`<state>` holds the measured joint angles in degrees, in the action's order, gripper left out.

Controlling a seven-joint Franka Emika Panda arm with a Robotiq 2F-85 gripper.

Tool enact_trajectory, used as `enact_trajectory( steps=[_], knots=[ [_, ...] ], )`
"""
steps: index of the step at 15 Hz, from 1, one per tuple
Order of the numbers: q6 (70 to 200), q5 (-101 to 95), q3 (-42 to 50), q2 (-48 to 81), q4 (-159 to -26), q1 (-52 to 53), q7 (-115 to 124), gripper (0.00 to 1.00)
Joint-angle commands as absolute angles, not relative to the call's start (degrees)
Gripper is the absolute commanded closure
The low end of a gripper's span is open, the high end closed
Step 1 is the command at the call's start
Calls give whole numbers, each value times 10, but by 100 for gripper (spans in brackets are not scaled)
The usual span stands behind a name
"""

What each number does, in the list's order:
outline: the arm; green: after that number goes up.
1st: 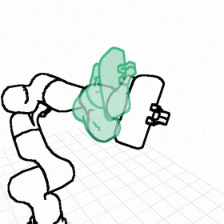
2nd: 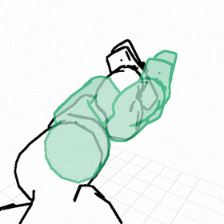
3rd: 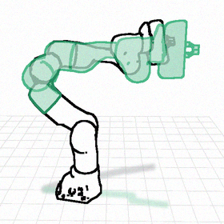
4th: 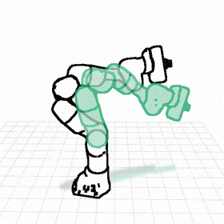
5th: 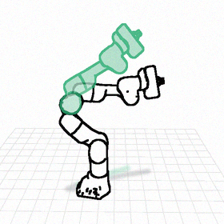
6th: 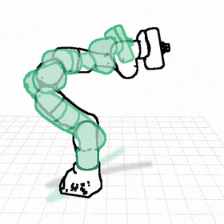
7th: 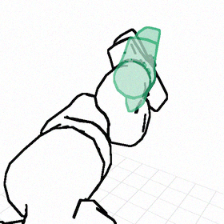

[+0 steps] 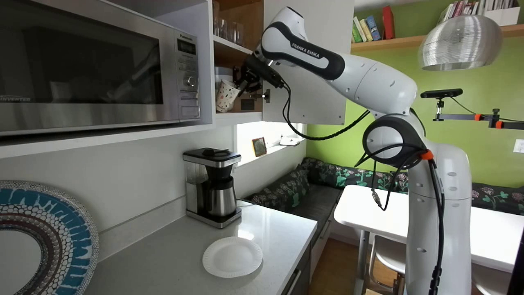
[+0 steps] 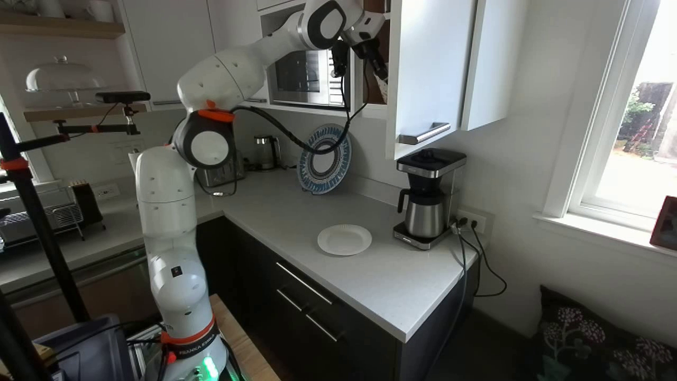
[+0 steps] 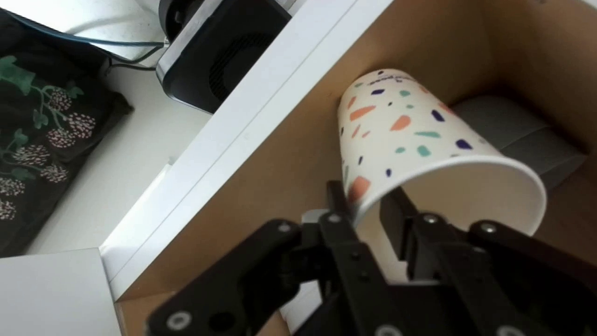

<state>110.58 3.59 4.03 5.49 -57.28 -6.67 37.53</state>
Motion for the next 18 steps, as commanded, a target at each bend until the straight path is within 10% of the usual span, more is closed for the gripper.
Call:
enact_trajectory(
  steps=[1,8,15,18],
  knots=[
    [1121,-5,42,87,-534,-64,362,41],
    [1155,-45,38,130,-493,-56,352,0],
    [1152,-71,41,155,-454,-42,345,0],
    [1145,-81,47,160,-446,-46,351,35]
  ],
)
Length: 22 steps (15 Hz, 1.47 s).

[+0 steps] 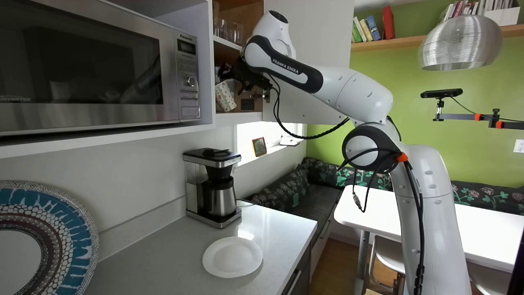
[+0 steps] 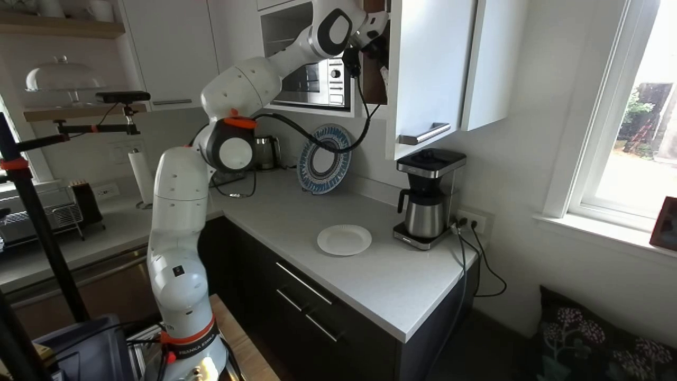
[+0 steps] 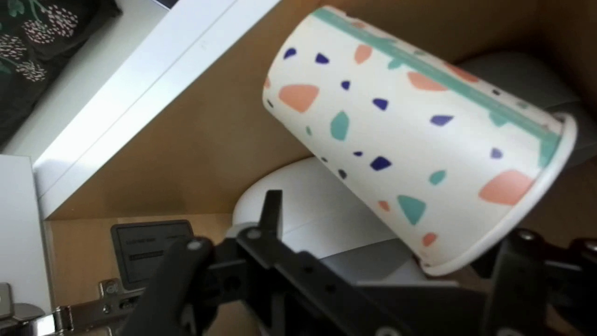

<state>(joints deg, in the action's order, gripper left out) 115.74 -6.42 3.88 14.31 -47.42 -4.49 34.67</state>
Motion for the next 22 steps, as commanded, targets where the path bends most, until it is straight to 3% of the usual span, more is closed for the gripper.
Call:
enact_trajectory(
  steps=[1,8,9,19,20,22],
  knots=[
    [1145,-79,49,161,-445,-48,350,42],
    [1152,-69,55,162,-440,-51,356,96],
    [1154,-64,53,162,-439,-51,358,99],
    [1151,-54,44,160,-436,-50,354,99],
    [1150,-55,42,160,-436,-49,353,71],
    [1148,-54,39,159,-438,-49,350,65]
  ],
)
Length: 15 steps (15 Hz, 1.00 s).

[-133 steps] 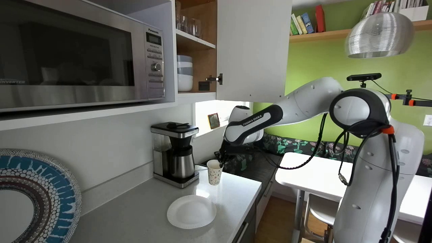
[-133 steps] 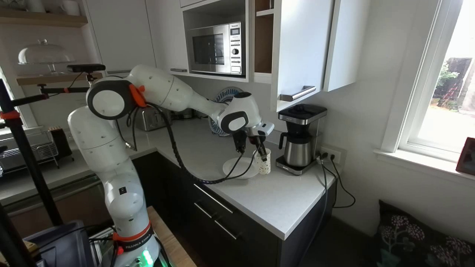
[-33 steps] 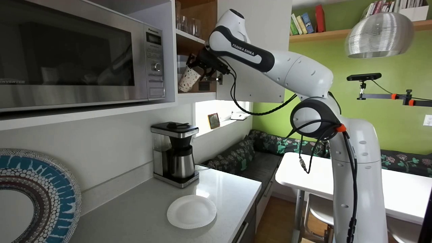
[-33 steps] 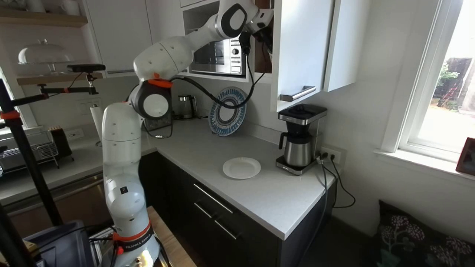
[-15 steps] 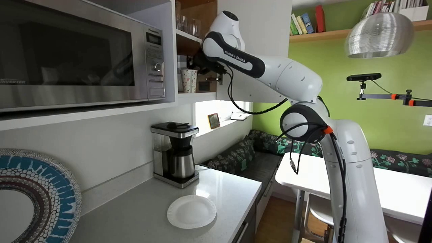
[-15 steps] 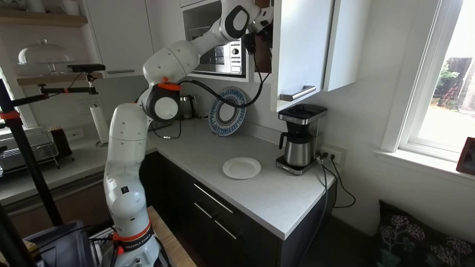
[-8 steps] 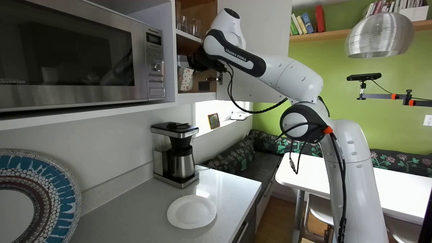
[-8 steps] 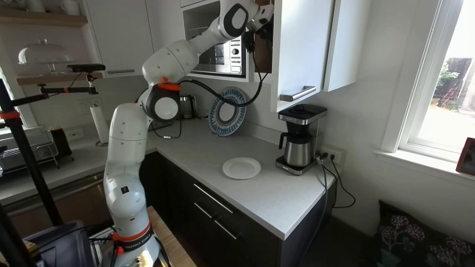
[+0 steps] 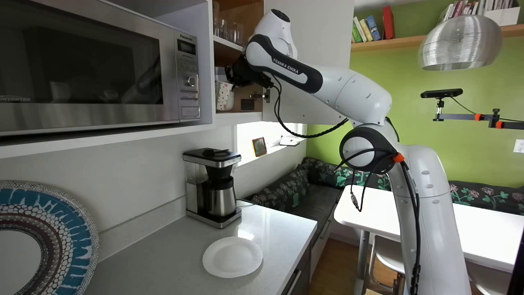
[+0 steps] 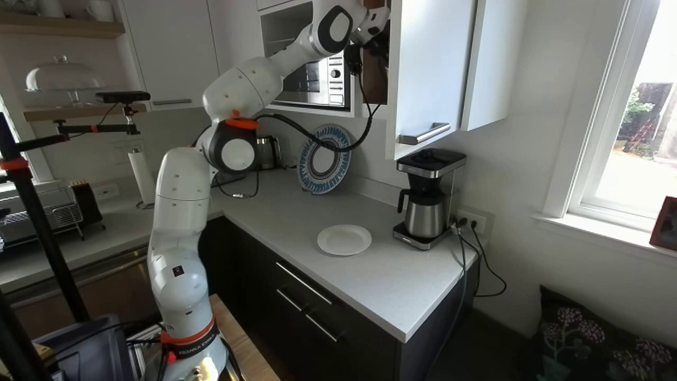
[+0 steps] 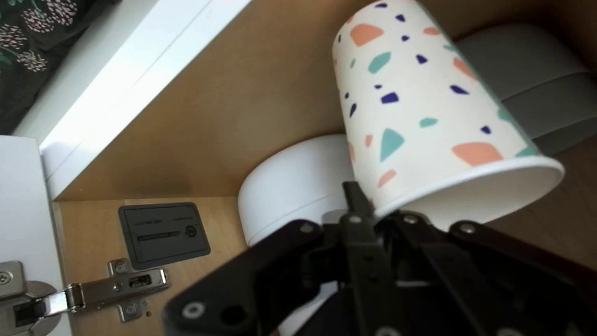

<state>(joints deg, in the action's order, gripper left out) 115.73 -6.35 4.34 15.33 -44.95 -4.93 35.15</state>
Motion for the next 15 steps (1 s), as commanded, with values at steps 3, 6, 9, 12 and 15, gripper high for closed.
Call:
enact_trajectory(
  steps=[3,6,9,12,15],
  knots=[
    [1145,-55,36,153,-442,-49,349,43],
    [1137,-57,35,129,-463,-50,345,20],
    [1118,-50,34,94,-493,-54,334,0],
    [1093,-29,35,50,-539,-65,320,0],
    [1072,57,40,-5,-622,-88,288,0]
  ],
)
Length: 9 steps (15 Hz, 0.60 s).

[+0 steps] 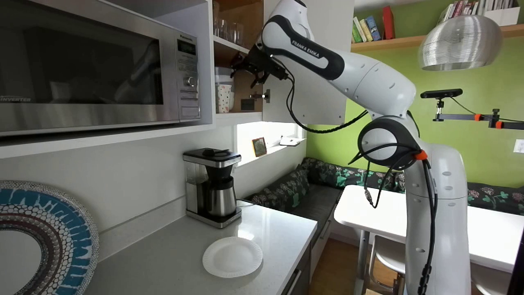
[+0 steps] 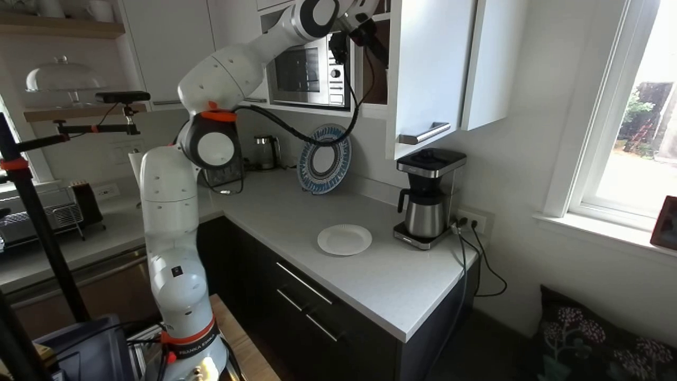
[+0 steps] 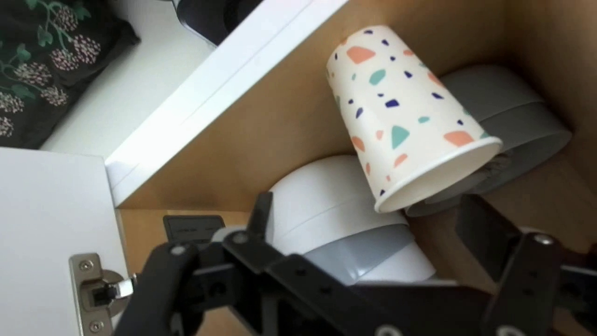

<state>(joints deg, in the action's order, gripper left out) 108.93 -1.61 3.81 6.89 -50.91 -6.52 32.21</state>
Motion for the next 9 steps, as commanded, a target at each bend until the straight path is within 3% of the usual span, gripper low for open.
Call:
enact_trajectory(
  steps=[1,9],
  knots=[
    [1063,90,45,-19,-647,-96,277,0],
    [1033,228,82,-131,-865,-109,129,0]
  ],
)
